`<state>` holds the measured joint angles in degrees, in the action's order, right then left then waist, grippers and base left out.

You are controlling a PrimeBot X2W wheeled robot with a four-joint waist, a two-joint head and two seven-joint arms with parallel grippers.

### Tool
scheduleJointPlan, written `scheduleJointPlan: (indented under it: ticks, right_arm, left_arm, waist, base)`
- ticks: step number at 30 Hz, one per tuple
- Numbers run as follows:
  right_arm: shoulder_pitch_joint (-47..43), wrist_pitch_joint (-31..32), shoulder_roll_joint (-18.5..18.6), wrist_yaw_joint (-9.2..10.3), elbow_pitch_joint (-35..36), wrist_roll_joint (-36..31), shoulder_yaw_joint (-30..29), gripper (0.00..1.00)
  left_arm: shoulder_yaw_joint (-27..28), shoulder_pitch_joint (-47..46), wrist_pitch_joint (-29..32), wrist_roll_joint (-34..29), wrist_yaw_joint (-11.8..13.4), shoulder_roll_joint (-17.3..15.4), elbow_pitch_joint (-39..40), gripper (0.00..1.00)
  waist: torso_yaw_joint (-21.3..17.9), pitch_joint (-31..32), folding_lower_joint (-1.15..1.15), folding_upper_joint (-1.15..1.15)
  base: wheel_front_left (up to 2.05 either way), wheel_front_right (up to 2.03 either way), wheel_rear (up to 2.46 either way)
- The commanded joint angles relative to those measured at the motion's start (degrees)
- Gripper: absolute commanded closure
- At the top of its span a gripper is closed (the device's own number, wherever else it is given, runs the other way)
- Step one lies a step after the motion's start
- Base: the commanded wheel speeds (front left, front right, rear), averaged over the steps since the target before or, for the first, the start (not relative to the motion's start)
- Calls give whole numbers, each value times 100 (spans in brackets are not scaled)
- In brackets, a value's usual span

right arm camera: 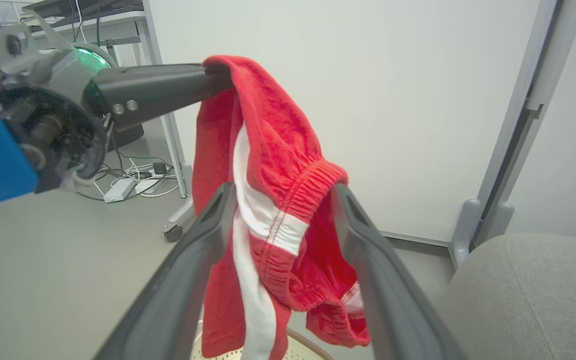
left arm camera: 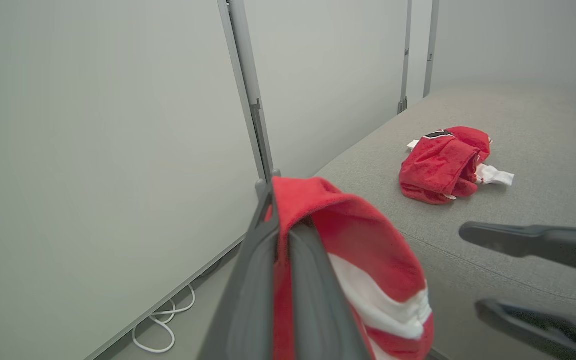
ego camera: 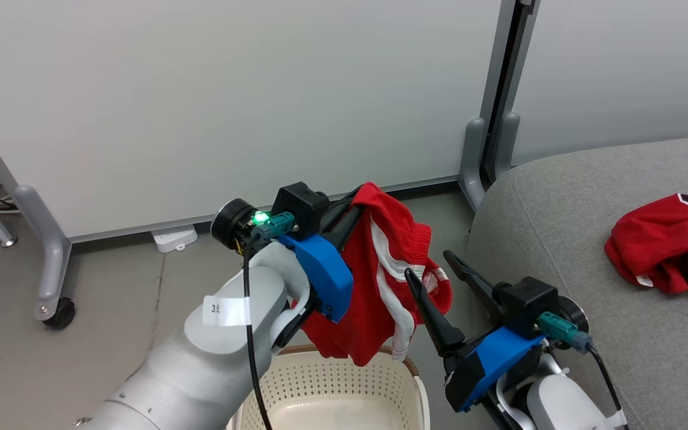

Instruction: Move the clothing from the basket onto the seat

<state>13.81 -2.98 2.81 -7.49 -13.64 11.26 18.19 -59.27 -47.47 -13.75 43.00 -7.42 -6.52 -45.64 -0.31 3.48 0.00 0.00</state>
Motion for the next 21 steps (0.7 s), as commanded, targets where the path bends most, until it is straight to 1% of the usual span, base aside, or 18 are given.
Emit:
scheduleJointPlan:
  ticks: [1,9,21]
  right_arm:
    - [-89,17,15,-1,-46,28,32,0]
    - [176,-34,15,-1,-536,75,180,0]
    - [998,-296,14,-2,-1792,623,809,0]
  left_arm:
    - [-17,-94,-47,42,-8,17,-8,100]
    - [-183,-141,-80,76,-7,87,64,100]
    - [-433,-230,-115,201,-7,202,185,100]
  waist:
    - [-3,-14,0,0]
    - [1,-103,0,0]
    - [42,-128,0,0]
  base:
    - [0,0,0]
    - [0,0,0]
    - [0,0,0]
